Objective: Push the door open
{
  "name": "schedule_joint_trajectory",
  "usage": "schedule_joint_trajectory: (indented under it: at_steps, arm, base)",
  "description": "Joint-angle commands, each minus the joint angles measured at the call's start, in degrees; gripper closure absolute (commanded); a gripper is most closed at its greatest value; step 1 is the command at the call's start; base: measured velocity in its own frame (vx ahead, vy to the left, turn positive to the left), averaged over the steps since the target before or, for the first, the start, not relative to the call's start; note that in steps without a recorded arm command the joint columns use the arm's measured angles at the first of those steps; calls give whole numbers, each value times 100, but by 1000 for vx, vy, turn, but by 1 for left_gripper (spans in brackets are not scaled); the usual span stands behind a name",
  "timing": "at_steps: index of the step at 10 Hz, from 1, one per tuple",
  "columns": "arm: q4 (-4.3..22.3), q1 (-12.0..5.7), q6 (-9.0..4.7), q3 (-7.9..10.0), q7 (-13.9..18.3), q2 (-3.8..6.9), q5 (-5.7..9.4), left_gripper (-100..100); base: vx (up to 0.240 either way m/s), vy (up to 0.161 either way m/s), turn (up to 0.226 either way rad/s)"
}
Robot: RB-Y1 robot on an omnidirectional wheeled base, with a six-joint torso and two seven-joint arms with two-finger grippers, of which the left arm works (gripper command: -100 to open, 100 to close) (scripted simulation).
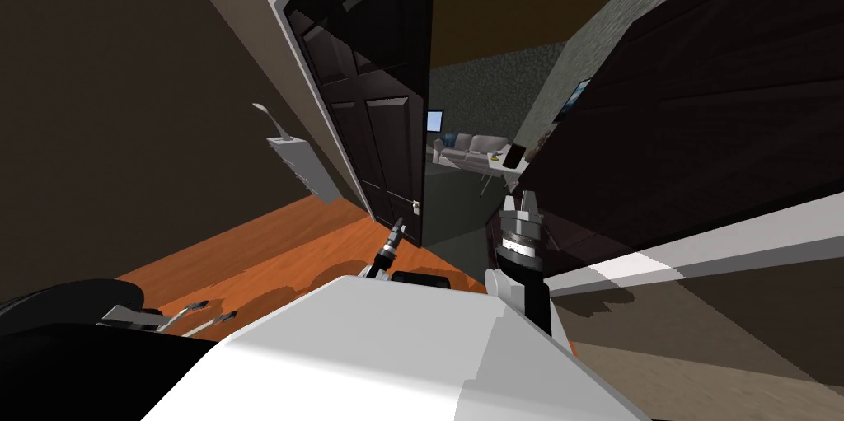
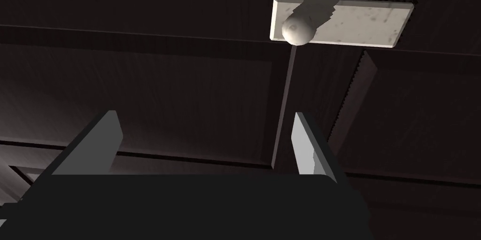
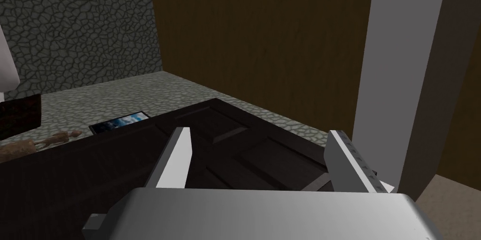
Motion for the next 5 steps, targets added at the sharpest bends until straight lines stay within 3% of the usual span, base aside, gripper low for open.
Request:
schedule_joint_trajectory:
  at_steps: [1,5]
  arm:
    - [235,-53,-65,-79,9,-4,-18,-100]
    - [716,-163,-197,-235,44,10,-47,-100]
  base:
    - [65,72,-90]
    - [74,76,-78]
